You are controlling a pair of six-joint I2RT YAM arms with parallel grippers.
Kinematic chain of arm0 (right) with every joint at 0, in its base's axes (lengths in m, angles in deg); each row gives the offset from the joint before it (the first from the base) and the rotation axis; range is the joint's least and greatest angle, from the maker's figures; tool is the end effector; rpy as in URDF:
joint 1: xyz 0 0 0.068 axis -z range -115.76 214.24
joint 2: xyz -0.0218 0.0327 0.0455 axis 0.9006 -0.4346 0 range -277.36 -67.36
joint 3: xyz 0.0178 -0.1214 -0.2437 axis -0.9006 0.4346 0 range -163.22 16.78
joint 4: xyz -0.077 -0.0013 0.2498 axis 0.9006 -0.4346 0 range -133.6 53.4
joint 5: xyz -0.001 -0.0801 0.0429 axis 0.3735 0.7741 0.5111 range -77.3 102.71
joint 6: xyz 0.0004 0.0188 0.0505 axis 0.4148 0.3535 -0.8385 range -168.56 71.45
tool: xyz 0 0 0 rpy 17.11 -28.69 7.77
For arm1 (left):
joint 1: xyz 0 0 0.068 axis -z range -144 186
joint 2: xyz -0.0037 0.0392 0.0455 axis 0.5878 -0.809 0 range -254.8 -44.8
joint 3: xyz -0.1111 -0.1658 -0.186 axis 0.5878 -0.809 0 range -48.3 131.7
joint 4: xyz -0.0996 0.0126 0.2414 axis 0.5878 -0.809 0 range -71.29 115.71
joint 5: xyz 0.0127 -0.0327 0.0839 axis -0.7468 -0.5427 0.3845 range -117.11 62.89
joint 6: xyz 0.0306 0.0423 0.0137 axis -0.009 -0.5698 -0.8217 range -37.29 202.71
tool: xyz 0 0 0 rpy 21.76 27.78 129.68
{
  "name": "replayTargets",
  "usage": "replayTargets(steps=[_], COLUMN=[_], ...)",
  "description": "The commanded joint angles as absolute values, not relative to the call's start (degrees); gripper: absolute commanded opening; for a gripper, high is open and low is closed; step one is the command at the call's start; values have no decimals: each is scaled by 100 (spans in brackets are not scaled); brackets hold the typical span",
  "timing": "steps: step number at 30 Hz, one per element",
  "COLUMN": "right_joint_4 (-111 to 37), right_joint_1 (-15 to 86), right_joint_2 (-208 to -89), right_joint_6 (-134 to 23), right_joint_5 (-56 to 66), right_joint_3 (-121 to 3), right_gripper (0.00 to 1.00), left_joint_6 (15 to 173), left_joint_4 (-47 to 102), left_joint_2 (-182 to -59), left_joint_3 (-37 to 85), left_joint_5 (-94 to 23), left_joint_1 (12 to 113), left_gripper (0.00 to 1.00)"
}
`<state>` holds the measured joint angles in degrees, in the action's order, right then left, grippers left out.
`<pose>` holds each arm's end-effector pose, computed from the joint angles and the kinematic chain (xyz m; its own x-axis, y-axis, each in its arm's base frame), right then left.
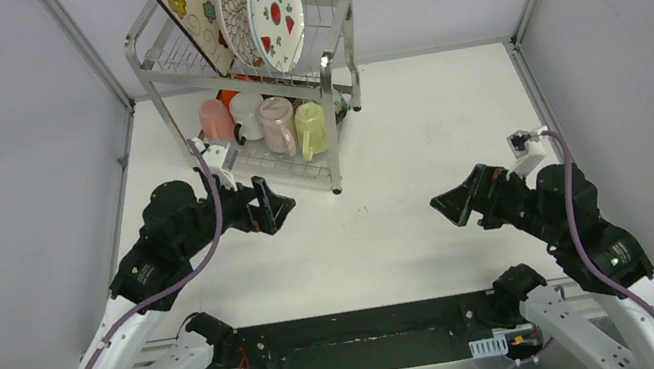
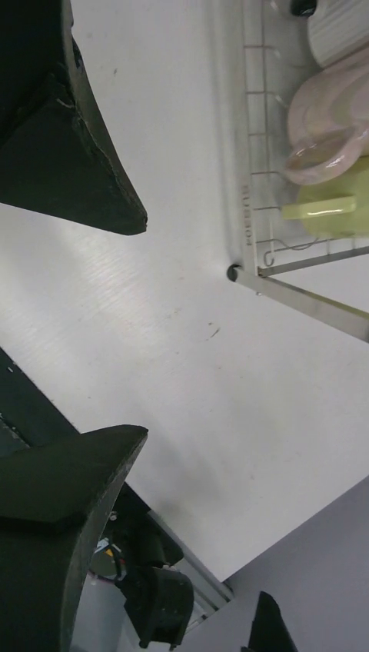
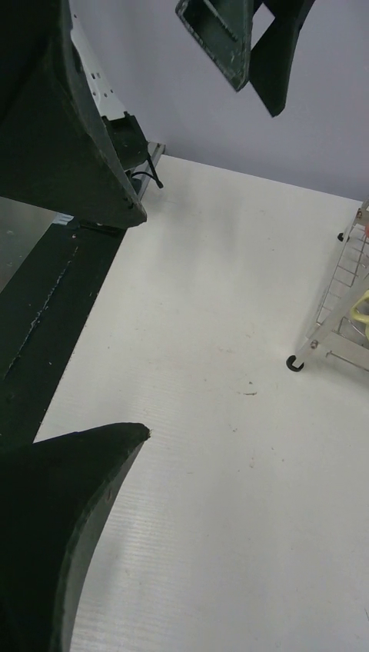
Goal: Load the mixed dishes into the dish rack
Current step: Reset both arms
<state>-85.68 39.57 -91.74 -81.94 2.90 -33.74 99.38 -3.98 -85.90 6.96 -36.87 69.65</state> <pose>0.0641 0.0360 0.3417 -0.6004 0.3209 -0.7325 -0.2675 0.7826 0.5621 0.1207 -0.0878 0.3759 -0.4092 -0.0671 -0.9100 0.5895 0.7418 -0.3198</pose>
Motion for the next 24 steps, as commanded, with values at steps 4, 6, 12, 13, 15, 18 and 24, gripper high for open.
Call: replayTargets(steps=[4, 6, 12, 13, 15, 18, 24], right_joint_4=[-8684, -8727, -8921, -8922, -8932, -8953, -8994], right_joint_1=[3976, 3972, 3972, 3972, 3972, 3976, 3971], right_joint_2=[-9149, -9136, -9144, -9137, -9140, -9144, -9151], right_joint_6=[-8564, -8589, -8625, -8626, -8627, -8626, -8634], right_joint_5=[288, 274, 393, 412, 438, 484, 484], right_joint_3=[-3493, -3535, -3804, -3837, -3927, -4009, -4013], right_gripper=[100, 100, 100, 100, 100, 100, 100], left_joint_6=[9807, 9706, 9695, 9703, 9733, 9796, 9873], left_joint_4=[-68, 15, 218, 219, 192, 124, 72], left_joint_2=[-8016, -7809, -7270, -7240, -7223, -7256, -7297], left_joint_3=[149, 47, -238, -256, -249, -196, -155], left_joint_5=[-4544, -4613, -4524, -4435, -4341, -4256, -4193], left_joint_1=[6931, 6931, 6931, 6931, 6931, 6931, 6931], left_gripper=[99, 99, 99, 99, 99, 99, 99])
